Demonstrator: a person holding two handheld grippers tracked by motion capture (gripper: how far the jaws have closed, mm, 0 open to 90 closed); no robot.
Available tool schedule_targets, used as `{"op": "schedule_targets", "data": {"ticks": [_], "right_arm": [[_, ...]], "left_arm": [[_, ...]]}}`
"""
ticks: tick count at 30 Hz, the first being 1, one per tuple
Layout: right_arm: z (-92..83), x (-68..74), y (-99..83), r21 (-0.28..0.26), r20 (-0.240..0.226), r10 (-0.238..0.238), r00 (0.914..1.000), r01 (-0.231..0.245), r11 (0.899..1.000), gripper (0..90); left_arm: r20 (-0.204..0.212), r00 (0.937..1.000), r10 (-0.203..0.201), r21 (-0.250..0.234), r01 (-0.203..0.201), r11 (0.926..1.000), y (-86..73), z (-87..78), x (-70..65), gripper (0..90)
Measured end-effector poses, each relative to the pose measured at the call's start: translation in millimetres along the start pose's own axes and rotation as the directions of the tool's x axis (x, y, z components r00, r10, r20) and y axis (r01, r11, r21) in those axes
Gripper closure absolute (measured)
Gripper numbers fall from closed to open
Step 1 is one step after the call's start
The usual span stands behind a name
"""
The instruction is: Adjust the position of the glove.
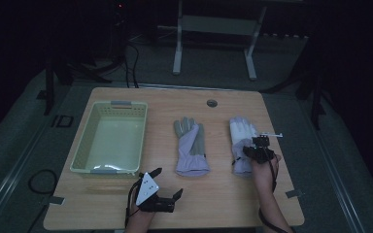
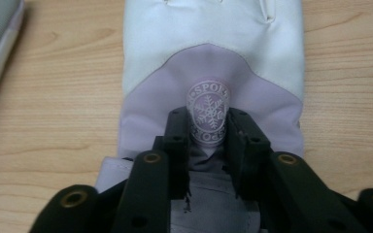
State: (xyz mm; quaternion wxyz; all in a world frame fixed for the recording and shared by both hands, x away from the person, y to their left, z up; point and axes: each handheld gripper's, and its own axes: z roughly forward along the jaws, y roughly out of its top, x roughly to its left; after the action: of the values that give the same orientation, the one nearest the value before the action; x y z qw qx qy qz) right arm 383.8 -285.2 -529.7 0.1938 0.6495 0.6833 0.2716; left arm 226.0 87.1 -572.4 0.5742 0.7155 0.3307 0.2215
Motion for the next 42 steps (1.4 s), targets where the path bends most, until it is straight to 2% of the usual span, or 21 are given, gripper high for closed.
{"op": "schedule_targets", "data": {"ticks": [5, 7, 10, 14, 18, 21, 22, 24, 25, 26, 27, 29, 31, 32, 35, 36, 37, 38, 39, 41, 42], "right_arm": [[-1.0, -5.7, -2.5, -0.022, -0.023, 0.004, 0.9997, -0.005, 1.000, 60.6], [-3.0, -6.8, -0.3, -0.018, -0.039, -0.021, 0.9990, 0.020, 1.000, 59.9], [-5.2, -5.8, 0.8, -0.021, -0.040, -0.085, 0.9956, 0.084, 0.996, 56.7], [-8.1, -10.5, 3.3, -0.018, -0.066, -0.112, 0.9915, 0.111, 0.994, 53.9], [-13.6, -14.0, 6.5, -0.011, -0.088, -0.157, 0.9836, 0.157, 0.988, 52.1], [-19.5, -16.4, 10.8, -0.009, -0.109, -0.212, 0.9712, 0.212, 0.977, 51.6], [-21.9, -17.5, 12.5, -0.021, -0.128, -0.231, 0.9645, 0.230, 0.973, 51.1], [-26.0, -20.0, 15.9, -0.043, -0.162, -0.290, 0.9433, 0.287, 0.957, 52.1], [-28.1, -21.9, 17.7, -0.075, -0.183, -0.346, 0.9203, 0.338, 0.938, 52.1], [-28.8, -23.2, 18.3, -0.088, -0.190, -0.380, 0.9054, 0.369, 0.925, 52.7], [-29.8, -25.0, 18.9, -0.101, -0.184, -0.420, 0.8885, 0.408, 0.907, 54.1], [-33.1, -29.4, 21.4, -0.123, -0.180, -0.475, 0.8612, 0.460, 0.879, 54.2], [-36.0, -33.0, 24.8, -0.129, -0.203, -0.481, 0.8528, 0.464, 0.876, 53.8], [-37.2, -34.9, 26.8, -0.132, -0.221, -0.478, 0.8499, 0.460, 0.878, 52.6], [-37.2, -41.3, 32.7, -0.129, -0.279, -0.447, 0.8501, 0.428, 0.895, 53.2], [-36.1, -43.5, 34.0, -0.120, -0.295, -0.429, 0.8539, 0.412, 0.903, 54.9], [-36.1, -43.5, 34.0, -0.120, -0.295, -0.429, 0.8539, 0.412, 0.903, 54.9], [-34.1, -45.9, 34.7, -0.110, -0.295, -0.407, 0.8642, 0.393, 0.913, 55.6], [-29.7, -49.0, 34.1, -0.102, -0.326, -0.379, 0.8660, 0.366, 0.925, 54.8], [-23.8, -50.6, 31.5, -0.087, -0.320, -0.367, 0.8734, 0.358, 0.929, 55.0], [-20.4, -51.0, 29.8, -0.084, -0.320, -0.372, 0.8712, 0.365, 0.927, 54.6]], "left_arm": [[0.000, 1.0000, -0.001, 0.001, 0.001, 1.0000, 0.1, 0.2, 0.0, 0.0], [0.002, 1.0000, -0.001, 0.002, 0.001, 1.0000, 0.1, 0.2, 0.3, 0.0], [0.006, 1.0000, -0.004, 0.003, 0.004, 1.0000, 0.2, 0.4, 0.5, 0.0], [0.005, 1.0000, -0.004, 0.001, 0.004, 1.0000, 0.1, 0.3, 0.4, 0.0], [0.005, 1.0000, -0.006, 0.000, 0.006, 1.0000, 0.1, 0.1, 0.7, 0.0], [0.006, 1.0000, -0.006, 0.001, 0.006, 1.0000, 0.1, 0.1, 0.5, 0.0], [0.006, 1.0000, -0.006, 0.001, 0.006, 1.0000, 0.1, 0.1, 0.6, 0.0], [0.007, 1.0000, -0.006, 0.001, 0.006, 1.0000, 0.1, 0.1, 0.7, 0.0], [0.008, 1.0000, -0.006, 0.002, 0.006, 1.0000, 0.1, 0.1, 0.7, 0.0], [0.008, 1.0000, -0.006, 0.000, 0.006, 1.0000, 0.1, 0.2, 0.4, 0.0], [0.008, 1.0000, -0.003, 0.002, 0.003, 1.0000, 0.1, 0.2, 0.4, 0.0], [0.008, 1.0000, -0.004, 0.004, 0.004, 1.0000, 0.2, 0.5, 0.4, 0.0], [0.010, 0.9999, -0.006, 0.004, 0.006, 1.0000, 0.2, 0.5, 0.5, 0.0], [0.009, 0.9999, -0.008, 0.005, 0.008, 1.0000, 0.3, 0.6, 0.6, 0.0], [0.009, 0.9999, -0.006, 0.007, 0.006, 1.0000, 0.3, 0.8, 0.5, 0.0], [0.009, 0.9999, -0.005, 0.008, 0.005, 1.0000, 0.4, 0.8, 0.4, 0.0], [0.009, 0.9999, -0.005, 0.008, 0.005, 1.0000, 0.4, 0.8, 0.4, 0.0], [0.009, 0.9999, -0.006, 0.006, 0.006, 1.0000, 0.3, 0.7, 0.5, 0.0], [0.009, 0.9999, -0.007, 0.005, 0.006, 1.0000, 0.3, 0.5, 0.6, 0.0], [0.009, 0.9999, -0.006, 0.004, 0.006, 1.0000, 0.2, 0.4, 0.8, 0.0], [0.009, 0.9999, -0.006, 0.004, 0.006, 1.0000, 0.2, 0.3, 0.8, 0.0]]}}
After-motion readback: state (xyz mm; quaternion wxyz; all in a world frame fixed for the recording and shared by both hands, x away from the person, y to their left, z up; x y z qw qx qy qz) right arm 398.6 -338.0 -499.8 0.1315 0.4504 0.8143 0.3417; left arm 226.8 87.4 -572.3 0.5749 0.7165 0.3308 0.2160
